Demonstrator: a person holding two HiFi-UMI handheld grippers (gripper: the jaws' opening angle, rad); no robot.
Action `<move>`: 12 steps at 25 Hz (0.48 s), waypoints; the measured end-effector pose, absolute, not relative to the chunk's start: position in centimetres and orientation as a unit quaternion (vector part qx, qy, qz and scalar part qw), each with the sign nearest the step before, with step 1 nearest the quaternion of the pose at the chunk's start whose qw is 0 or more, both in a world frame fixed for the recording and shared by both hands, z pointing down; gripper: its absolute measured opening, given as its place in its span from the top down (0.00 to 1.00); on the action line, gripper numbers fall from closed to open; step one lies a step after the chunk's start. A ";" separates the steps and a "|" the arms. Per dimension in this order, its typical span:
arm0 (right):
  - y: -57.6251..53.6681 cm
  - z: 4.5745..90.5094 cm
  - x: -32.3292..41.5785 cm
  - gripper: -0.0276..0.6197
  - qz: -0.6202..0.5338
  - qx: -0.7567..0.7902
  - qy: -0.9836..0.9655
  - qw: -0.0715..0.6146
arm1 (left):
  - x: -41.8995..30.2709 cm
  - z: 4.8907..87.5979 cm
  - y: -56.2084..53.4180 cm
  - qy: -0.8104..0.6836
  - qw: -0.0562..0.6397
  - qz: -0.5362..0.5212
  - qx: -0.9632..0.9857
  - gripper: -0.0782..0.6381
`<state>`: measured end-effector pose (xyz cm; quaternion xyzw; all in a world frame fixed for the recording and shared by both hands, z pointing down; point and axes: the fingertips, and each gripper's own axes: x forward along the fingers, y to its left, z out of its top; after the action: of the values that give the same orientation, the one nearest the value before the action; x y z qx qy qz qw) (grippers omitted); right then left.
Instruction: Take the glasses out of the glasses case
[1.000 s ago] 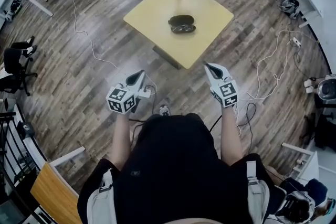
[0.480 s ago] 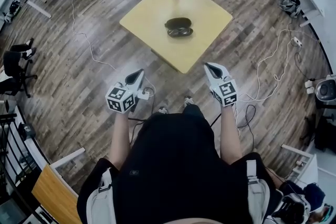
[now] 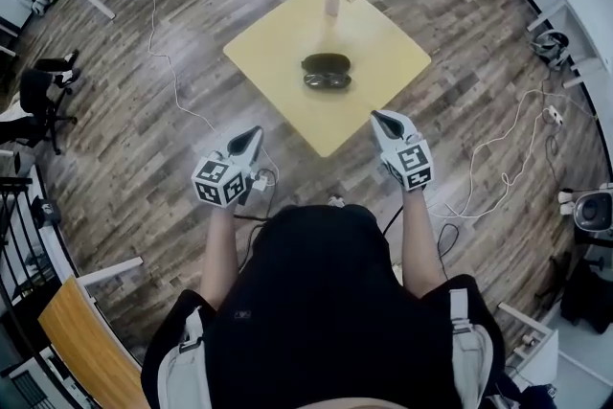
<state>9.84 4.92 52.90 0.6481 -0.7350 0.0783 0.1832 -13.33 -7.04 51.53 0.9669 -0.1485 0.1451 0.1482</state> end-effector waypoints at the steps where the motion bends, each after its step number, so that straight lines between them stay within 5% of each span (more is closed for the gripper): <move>1: 4.8 53.0 10.5 0.95 0.077 0.643 -0.740 0.182 | -12.8 51.4 -6.9 -0.154 0.147 0.145 0.966 0.88; 12: 4.1 54.8 13.9 0.95 0.076 0.584 -0.788 0.179 | -10.3 51.6 -4.5 -0.220 0.140 0.159 0.952 0.88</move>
<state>13.91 4.08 54.80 0.5843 -0.7879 0.0764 0.1787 -10.26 -4.55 51.63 0.9523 -0.2199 0.1585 0.1402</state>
